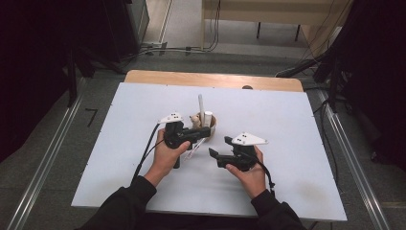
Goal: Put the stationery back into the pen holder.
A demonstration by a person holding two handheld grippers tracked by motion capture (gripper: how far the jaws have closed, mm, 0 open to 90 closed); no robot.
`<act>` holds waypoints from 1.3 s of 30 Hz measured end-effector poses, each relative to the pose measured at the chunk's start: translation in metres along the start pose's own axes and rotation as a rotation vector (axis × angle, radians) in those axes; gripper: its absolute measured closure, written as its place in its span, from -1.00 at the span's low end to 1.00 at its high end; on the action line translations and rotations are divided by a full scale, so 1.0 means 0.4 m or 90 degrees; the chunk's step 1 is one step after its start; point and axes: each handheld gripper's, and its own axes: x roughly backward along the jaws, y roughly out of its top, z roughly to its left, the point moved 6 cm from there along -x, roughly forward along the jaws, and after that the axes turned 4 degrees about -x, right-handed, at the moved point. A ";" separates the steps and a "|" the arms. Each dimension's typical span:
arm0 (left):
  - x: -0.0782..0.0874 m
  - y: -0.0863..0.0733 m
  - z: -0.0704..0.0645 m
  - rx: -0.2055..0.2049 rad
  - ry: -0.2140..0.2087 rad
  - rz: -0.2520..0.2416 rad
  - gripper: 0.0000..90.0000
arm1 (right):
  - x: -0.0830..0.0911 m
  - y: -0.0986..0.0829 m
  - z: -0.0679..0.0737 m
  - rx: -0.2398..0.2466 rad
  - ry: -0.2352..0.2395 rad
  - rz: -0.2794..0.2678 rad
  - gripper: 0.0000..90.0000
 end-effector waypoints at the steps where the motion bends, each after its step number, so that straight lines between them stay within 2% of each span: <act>1: -0.001 -0.001 0.001 -0.002 0.001 0.002 0.82 | -0.001 0.002 0.002 -0.003 0.005 -0.002 -0.52; 16: -0.017 -0.007 -0.004 -0.007 0.002 0.005 0.82 | -0.031 0.012 0.030 -0.080 0.095 0.005 -0.43; 23: -0.021 -0.008 -0.008 -0.009 0.001 0.004 0.82 | -0.039 0.013 0.029 -0.112 0.116 0.006 -0.39; 31: -0.025 -0.005 -0.016 -0.012 -0.002 0.001 0.82 | -0.054 0.012 0.039 -0.130 0.140 0.015 -0.33; 35: -0.028 -0.005 -0.023 -0.015 -0.006 0.000 0.82 | -0.064 0.010 0.042 -0.142 0.154 0.023 -0.26; 39: -0.029 -0.001 -0.032 -0.019 -0.010 -0.005 0.82 | -0.069 0.009 0.048 -0.156 0.175 0.031 -0.06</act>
